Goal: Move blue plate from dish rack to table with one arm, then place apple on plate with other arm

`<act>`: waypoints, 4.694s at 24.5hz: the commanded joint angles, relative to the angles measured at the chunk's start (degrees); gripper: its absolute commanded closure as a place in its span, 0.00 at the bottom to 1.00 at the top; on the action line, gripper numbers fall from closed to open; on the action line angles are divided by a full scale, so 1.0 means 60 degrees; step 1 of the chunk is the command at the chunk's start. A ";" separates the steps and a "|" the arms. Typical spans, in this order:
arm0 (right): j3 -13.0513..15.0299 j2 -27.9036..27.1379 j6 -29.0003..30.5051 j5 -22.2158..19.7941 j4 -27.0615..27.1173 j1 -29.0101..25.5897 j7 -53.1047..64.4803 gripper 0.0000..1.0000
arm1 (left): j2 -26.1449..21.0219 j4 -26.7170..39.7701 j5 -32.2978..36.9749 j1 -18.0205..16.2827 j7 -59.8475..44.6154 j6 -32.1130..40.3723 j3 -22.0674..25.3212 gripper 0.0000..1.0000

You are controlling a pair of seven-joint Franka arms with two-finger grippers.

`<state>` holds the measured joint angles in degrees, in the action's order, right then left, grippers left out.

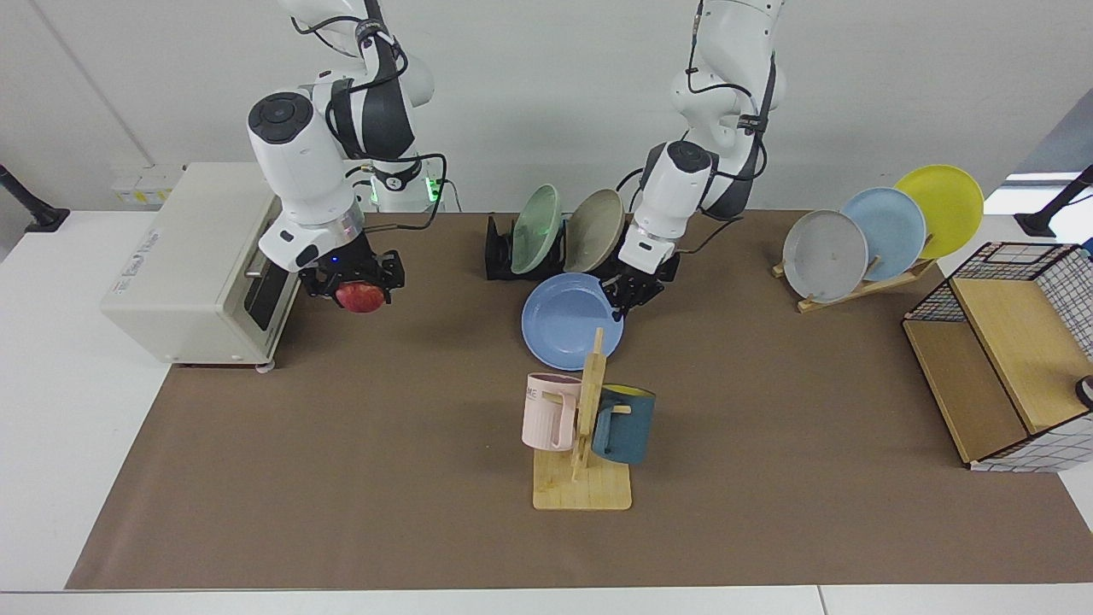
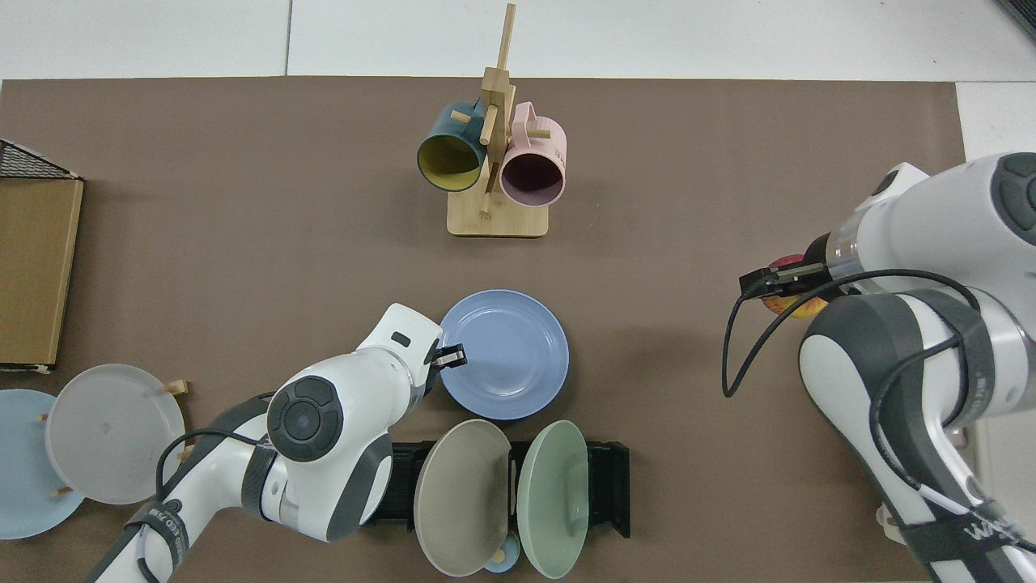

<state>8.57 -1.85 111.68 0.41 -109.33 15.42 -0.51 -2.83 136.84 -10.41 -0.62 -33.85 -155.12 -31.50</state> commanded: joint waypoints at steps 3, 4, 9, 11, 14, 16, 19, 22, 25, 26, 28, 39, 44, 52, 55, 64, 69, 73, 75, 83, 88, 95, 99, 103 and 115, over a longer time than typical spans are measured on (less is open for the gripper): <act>-0.0022 0.0104 -0.0156 -0.0141 -0.0030 -0.0021 0.0217 1.00 | -0.0232 -0.0043 0.0021 -0.0101 0.1203 0.0028 0.0239 0.31; -0.0036 0.0118 -0.0156 -0.0141 -0.0030 -0.0021 0.0217 1.00 | -0.0247 -0.0145 0.0021 -0.0116 0.1262 0.0203 0.0254 0.19; -0.0022 0.0104 -0.0156 -0.0141 -0.0030 -0.0021 0.0217 1.00 | -0.0306 -0.0935 0.0605 -0.0189 0.1072 0.1563 0.0356 0.00; -0.0022 0.0118 -0.0156 -0.0141 -0.0030 -0.0021 0.0217 1.00 | -0.0218 -0.1447 0.1058 -0.0423 0.0810 0.2514 0.0371 0.00; -0.0036 0.0118 -0.0156 -0.0141 -0.0030 -0.0021 0.0217 1.00 | -0.0043 -0.2180 0.1718 -0.0818 0.0691 0.3964 0.0328 0.00; -0.0036 0.0119 -0.0156 -0.0127 -0.0030 -0.0021 0.0217 1.00 | 0.0104 -0.2678 0.1880 -0.1009 0.0793 0.4873 0.0342 0.00; -0.0036 0.0119 -0.0156 -0.0112 -0.0045 -0.0035 0.0202 1.00 | 0.0324 -0.3555 0.2114 -0.1214 0.1187 0.6453 0.0430 0.00; -0.0036 0.0133 -0.0156 -0.0112 -0.0059 -0.0021 0.0202 1.00 | 0.0296 -0.4858 0.2218 -0.1522 0.2634 0.8241 0.0663 0.00; -0.0036 0.0133 -0.0156 -0.0112 -0.0059 -0.0021 0.0202 1.00 | 0.0280 -0.5637 0.2159 -0.1494 0.3662 0.9284 0.1205 0.00; -0.0036 0.0133 -0.0156 -0.0112 -0.0059 -0.0021 0.0202 1.00 | 0.0324 -0.5741 0.2159 -0.1493 0.3839 0.9490 0.1351 0.00; -0.0036 0.0148 -0.0170 -0.0112 -0.0059 -0.0021 0.0188 1.00 | 0.0397 -0.5887 0.2218 -0.1493 0.4175 0.9841 0.1674 0.00; -0.0051 0.0075 0.0005 -0.0054 -0.0059 0.1193 -0.1011 1.00 | 0.1232 -0.6738 0.2130 -0.1303 0.6887 1.1395 0.3594 0.00; -0.0051 -0.0144 0.0371 0.0063 -0.0045 0.2437 -0.2987 1.00 | 0.1233 -0.6694 0.1882 -0.1347 0.6829 1.0710 0.3609 0.00; -0.0051 -0.1081 0.1615 0.0766 -0.0015 0.4225 -0.5596 1.00 | 0.1174 -0.6738 0.1852 -0.1201 0.6697 0.9494 0.3433 0.00; -0.0051 -0.1680 0.1705 0.0811 0.0378 0.4651 -0.5818 1.00 | 0.1174 -0.6708 0.1852 -0.1186 0.6594 0.9360 0.3433 0.00; -0.0051 -0.2942 0.2860 0.0811 0.0396 0.5282 -0.6536 1.00 | 0.1174 -0.6679 0.1852 -0.1186 0.5833 0.9345 0.3433 0.00; -0.0051 -0.3338 0.3432 0.0811 0.0175 0.5297 -0.6551 1.00 | 0.1174 -0.6664 0.1866 -0.1186 0.5818 0.9404 0.3418 0.00; -0.0051 -0.3573 0.3550 0.0825 0.0175 0.5297 -0.6536 1.00 | 0.1174 -0.6650 0.1866 -0.1186 0.5818 0.9404 0.3418 0.00; -0.0066 -0.3588 0.3536 0.0898 0.0175 0.5282 -0.6507 0.53 | 0.1174 -0.6650 0.1866 -0.1186 0.5818 0.9418 0.3418 0.00; 0.0007 -0.2754 0.2600 0.1045 0.0541 0.4990 -0.5703 0.00 | 0.1174 -0.6650 0.1866 -0.1186 0.5818 0.9462 0.3374 0.00; 0.0022 -0.1773 0.2028 0.1074 0.0556 0.4214 -0.4955 0.00 | 0.1174 -0.6650 0.1866 -0.1186 0.5818 0.9448 0.3374 0.00; 0.0037 -0.0732 0.0739 0.1045 0.0366 0.2004 -0.3057 0.00 | 0.1174 -0.6650 0.1866 -0.1171 0.5818 0.9462 0.3374 0.00; 0.0096 -0.0526 0.0606 0.0884 0.0395 0.0979 -0.0667 0.00 | 0.1174 -0.6650 0.1866 -0.1171 0.5803 0.9491 0.3360 0.00; 0.0081 -0.0351 0.0562 0.0781 0.0424 -0.0063 0.0771 0.00 | 0.1174 -0.6650 0.1866 -0.1171 0.5803 0.9492 0.3360 0.00; 0.0096 0.0880 -0.0991 0.0166 0.0395 -0.0592 0.0130 0.00 | 0.1174 -0.6650 0.1866 -0.1156 0.5803 0.9492 0.3360 0.00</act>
<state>10.03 1.01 107.06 2.80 -105.31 12.38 3.31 4.22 96.88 1.12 -7.89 1.84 -98.26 -11.39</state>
